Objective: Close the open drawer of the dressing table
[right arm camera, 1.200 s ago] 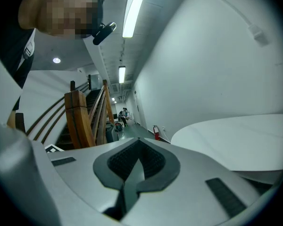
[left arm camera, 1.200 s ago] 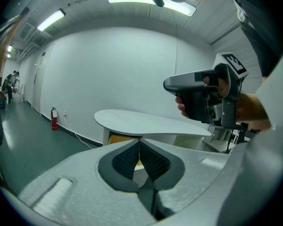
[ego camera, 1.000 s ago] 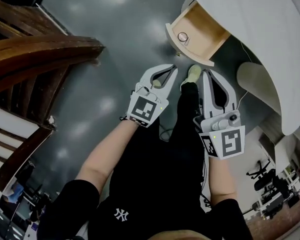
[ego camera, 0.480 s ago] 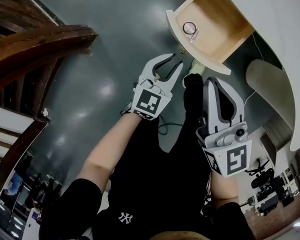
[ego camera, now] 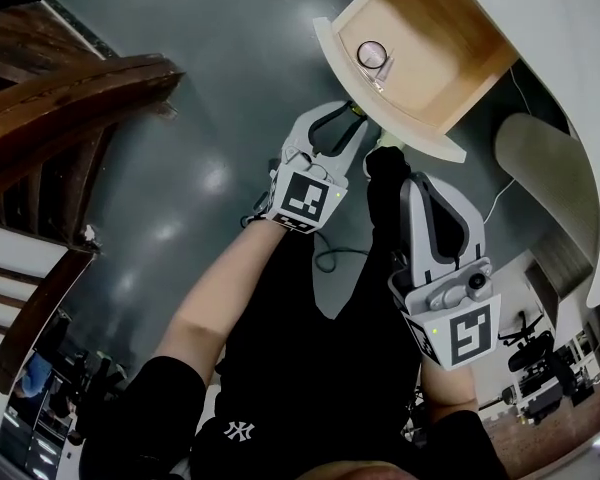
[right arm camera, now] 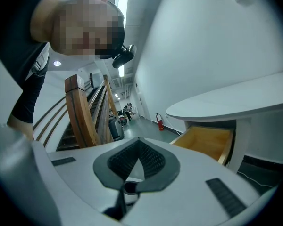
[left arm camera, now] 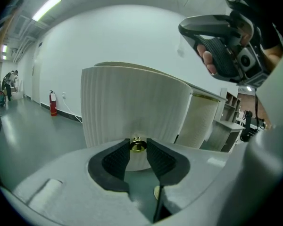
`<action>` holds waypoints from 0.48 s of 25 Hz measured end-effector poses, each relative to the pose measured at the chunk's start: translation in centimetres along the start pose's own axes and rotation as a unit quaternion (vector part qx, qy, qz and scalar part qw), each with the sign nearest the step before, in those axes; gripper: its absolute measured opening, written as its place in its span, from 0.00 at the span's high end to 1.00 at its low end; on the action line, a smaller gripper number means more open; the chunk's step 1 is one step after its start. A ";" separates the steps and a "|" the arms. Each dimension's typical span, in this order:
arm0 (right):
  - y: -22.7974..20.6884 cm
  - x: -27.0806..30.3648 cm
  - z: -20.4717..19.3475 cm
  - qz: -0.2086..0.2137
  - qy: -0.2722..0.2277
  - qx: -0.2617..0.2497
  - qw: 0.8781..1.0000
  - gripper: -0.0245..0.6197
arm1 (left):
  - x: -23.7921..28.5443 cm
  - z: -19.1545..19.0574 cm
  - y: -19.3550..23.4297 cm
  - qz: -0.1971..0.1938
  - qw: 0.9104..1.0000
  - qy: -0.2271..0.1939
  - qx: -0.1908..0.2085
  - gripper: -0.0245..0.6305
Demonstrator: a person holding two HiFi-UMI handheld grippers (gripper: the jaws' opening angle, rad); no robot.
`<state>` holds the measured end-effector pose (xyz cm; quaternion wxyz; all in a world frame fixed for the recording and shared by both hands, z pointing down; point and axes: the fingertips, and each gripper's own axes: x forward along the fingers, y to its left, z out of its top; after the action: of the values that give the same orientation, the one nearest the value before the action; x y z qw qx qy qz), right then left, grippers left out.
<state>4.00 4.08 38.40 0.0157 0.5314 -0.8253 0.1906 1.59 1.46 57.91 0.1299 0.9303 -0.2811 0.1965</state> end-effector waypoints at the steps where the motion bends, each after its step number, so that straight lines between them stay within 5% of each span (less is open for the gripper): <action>1: -0.1 0.0 -0.2 -0.001 0.001 0.002 1.000 0.94 | 0.1 -0.1 0.1 -0.001 1.000 0.000 0.000 0.80; 12: -3.6 -0.6 -1.2 -0.027 0.011 0.004 1.000 0.94 | 2.7 1.5 1.0 0.001 1.000 -0.004 -0.003 0.80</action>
<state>7.26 3.70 40.47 0.0275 0.5512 -0.8098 0.1994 3.48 -1.17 57.86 0.1315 0.9303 -0.2834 0.1924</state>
